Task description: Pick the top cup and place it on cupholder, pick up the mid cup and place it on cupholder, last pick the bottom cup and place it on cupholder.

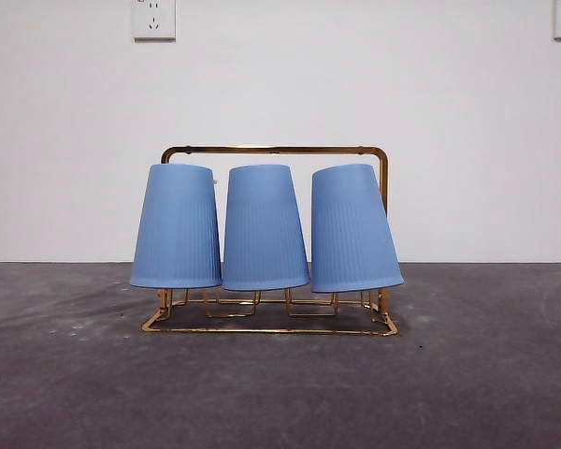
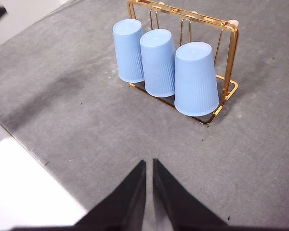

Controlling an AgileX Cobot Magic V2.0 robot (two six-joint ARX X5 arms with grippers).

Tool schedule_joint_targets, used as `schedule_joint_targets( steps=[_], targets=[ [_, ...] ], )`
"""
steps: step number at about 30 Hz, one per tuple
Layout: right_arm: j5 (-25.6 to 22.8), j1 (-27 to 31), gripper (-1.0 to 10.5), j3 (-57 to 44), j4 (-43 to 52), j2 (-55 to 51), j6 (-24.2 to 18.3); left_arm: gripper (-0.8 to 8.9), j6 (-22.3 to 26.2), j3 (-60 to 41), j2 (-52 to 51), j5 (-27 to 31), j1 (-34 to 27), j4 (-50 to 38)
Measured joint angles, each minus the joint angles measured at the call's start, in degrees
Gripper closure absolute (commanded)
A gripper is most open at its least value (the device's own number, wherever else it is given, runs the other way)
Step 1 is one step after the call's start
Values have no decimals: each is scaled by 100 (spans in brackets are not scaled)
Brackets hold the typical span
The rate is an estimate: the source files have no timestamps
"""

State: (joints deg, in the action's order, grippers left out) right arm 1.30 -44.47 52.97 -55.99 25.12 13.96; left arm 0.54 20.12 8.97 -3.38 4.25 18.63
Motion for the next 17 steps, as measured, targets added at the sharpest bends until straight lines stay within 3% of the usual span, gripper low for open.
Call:
schedule_joint_targets(
  steps=[7,12,17],
  targets=[
    [-2,0,928,0,0,0,-2,789,52,-1552,-743,92,-450,-203],
    [0,0,928,0,2,0,0,789,-157,-1823,-866,529,-538,-820],
    [0,0,928,0,4,0,0,789,-225,-1827,-874,730,-553,-828]
  ],
)
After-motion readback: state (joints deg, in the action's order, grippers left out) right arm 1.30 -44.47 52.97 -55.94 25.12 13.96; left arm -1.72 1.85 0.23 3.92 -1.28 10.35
